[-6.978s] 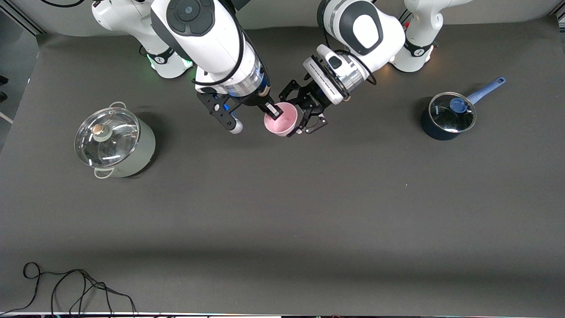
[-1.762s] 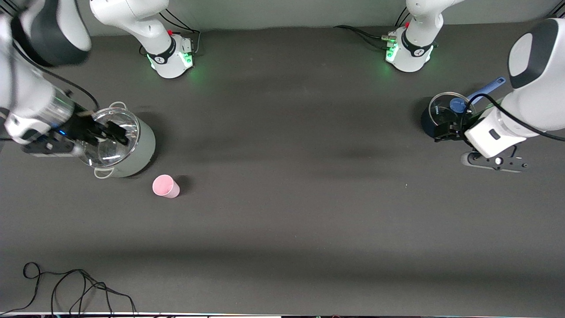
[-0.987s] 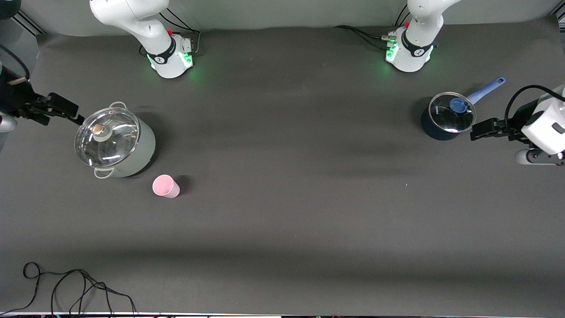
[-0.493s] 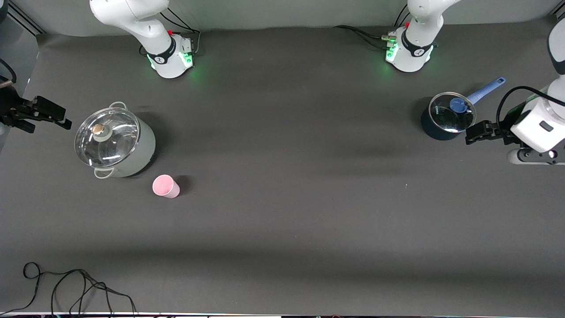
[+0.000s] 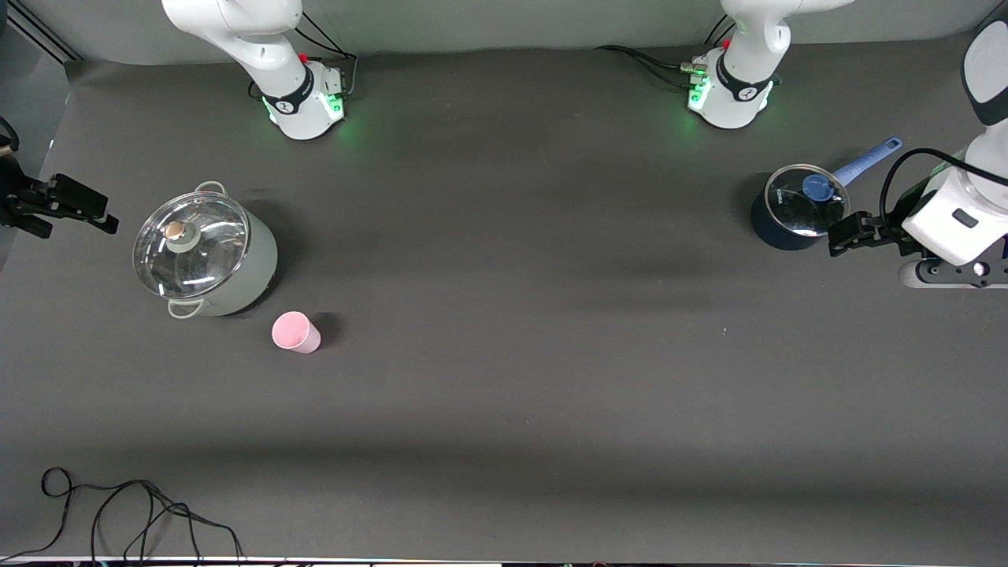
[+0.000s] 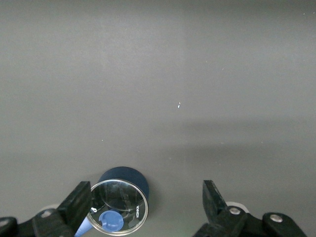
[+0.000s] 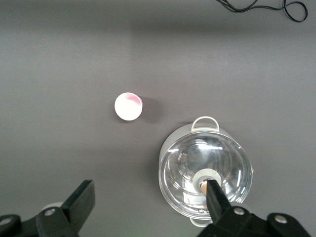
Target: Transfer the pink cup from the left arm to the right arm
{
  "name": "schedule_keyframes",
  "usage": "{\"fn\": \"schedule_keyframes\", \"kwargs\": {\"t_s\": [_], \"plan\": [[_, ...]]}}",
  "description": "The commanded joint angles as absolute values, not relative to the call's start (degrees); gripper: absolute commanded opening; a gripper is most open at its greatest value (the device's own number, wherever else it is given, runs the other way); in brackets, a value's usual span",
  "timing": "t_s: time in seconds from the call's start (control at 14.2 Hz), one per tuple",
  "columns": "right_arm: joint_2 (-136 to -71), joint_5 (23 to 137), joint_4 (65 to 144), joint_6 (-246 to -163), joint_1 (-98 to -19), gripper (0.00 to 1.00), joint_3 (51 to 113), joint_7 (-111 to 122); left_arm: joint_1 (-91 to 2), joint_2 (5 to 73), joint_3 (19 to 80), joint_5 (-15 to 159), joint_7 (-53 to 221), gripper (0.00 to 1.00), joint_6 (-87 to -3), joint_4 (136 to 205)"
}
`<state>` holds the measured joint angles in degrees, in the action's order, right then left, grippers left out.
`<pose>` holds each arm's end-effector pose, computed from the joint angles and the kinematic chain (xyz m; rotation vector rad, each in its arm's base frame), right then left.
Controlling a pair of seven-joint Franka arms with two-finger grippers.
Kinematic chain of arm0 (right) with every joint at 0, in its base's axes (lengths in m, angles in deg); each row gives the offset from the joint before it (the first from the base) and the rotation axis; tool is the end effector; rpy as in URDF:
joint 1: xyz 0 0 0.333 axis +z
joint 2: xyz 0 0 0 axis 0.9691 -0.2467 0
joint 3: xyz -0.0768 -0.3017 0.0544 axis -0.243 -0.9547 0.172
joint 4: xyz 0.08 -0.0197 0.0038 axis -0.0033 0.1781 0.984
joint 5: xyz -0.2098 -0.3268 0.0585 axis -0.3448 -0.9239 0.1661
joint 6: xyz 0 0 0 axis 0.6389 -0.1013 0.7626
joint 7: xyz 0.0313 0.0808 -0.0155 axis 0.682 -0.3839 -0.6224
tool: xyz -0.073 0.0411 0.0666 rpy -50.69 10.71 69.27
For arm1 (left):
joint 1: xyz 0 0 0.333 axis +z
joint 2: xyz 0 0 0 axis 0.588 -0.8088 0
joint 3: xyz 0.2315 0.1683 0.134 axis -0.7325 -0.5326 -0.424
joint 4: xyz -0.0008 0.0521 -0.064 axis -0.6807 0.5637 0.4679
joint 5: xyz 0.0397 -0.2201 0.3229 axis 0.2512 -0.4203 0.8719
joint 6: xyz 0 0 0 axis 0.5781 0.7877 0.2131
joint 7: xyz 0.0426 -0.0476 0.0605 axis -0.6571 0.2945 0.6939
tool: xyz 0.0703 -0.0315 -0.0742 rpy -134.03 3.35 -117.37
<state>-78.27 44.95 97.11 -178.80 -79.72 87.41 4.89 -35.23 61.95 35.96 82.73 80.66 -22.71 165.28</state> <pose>0.5432 -0.0334 0.6334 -3.1098 -0.0081 -0.0185 0.5708 -0.0371 0.5644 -3.1173 0.0266 0.0854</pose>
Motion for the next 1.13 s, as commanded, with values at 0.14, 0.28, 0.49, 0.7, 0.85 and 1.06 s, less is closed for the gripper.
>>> {"fn": "schedule_keyframes", "kwargs": {"t_s": [0.14, 0.28, 0.49, 0.7, 0.85, 1.06], "plan": [[-76.13, 43.98, 99.27, -178.02, -80.29, 1.0, 89.14, 3.27, -40.5, 62.45, 31.02, 81.19, 79.81, 1.0, -22.3, 164.16], [-76.4, 43.89, 99.0, -178.02, -80.2, 1.0, 89.14, 3.36, -42.51, 62.54, 28.66, 80.92, 77.98, 1.0, -22.03, 164.16], [-77.19, 43.98, 97.87, -177.93, -80.9, 1.0, 88.97, 3.8, -42.35, 62.54, 27.94, 80.13, 77.35, 1.0, -21.15, 164.16], [-81.05, 43.98, 90.85, -177.23, -81.17, 1.0, 88.88, 3.53, -42.08, 62.63, 28.03, 80.04, 77.26, 1.0, -21.24, 164.08], [-82.46, 43.98, 88.38, -175.48, -81.17, 1.0, 88.96, 3.53, -42.08, 62.71, 27.94, 80.13, 76.82, 1.0, -21.07, 164.08], [-82.64, 44.06, 88.45, -175.03, -80.82, 1.0, 88.97, 3.53, -42.26, 63.06, 28.2, 80.83, 76.73, 1.0, -20.98, 164.08]]}}
